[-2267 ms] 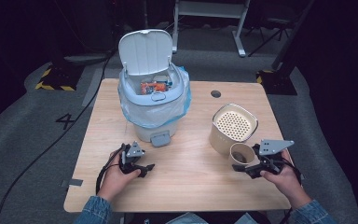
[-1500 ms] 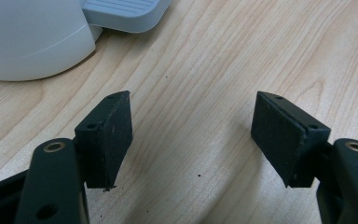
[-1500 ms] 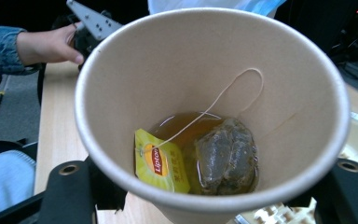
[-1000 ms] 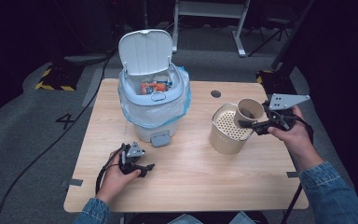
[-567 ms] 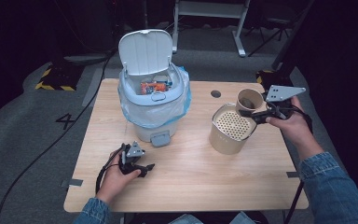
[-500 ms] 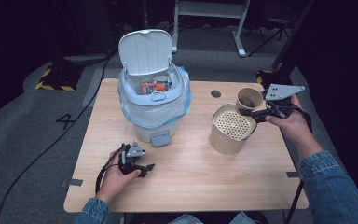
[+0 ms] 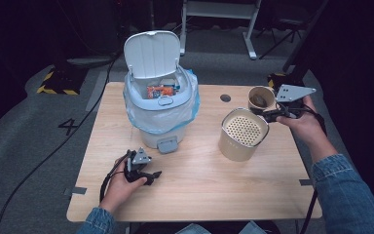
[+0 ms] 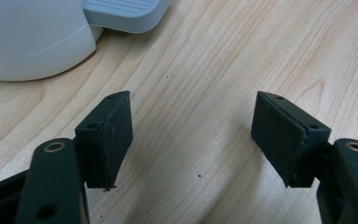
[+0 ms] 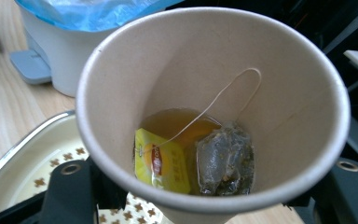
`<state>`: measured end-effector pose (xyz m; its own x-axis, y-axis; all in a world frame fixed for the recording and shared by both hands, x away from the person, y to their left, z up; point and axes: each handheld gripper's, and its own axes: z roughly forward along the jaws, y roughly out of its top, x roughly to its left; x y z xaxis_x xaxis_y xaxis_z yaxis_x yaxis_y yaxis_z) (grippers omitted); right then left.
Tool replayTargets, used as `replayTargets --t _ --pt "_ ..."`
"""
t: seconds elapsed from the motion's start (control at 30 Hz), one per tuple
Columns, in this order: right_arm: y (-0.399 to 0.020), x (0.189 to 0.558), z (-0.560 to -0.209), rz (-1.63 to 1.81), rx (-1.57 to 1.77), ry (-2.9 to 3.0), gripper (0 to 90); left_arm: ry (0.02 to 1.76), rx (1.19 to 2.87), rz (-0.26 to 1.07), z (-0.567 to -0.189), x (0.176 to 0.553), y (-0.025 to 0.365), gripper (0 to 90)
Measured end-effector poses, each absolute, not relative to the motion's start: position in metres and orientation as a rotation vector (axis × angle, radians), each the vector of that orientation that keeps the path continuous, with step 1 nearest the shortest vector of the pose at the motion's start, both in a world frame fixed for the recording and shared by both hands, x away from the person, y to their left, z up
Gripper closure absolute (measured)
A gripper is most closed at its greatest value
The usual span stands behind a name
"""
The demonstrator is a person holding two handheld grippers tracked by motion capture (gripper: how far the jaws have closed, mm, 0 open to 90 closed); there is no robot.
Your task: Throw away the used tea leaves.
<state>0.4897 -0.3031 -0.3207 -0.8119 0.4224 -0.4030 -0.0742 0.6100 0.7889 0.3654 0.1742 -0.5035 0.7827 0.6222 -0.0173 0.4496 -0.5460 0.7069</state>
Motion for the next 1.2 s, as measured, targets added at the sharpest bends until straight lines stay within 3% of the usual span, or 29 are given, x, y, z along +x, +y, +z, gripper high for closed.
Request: replayTargets --t 1.2 --pt "-0.296 0.475 -0.334 0.564 -0.051 2.147 34.3 0.792 2.241 0.304 -0.503 0.365 0.174 29.4"
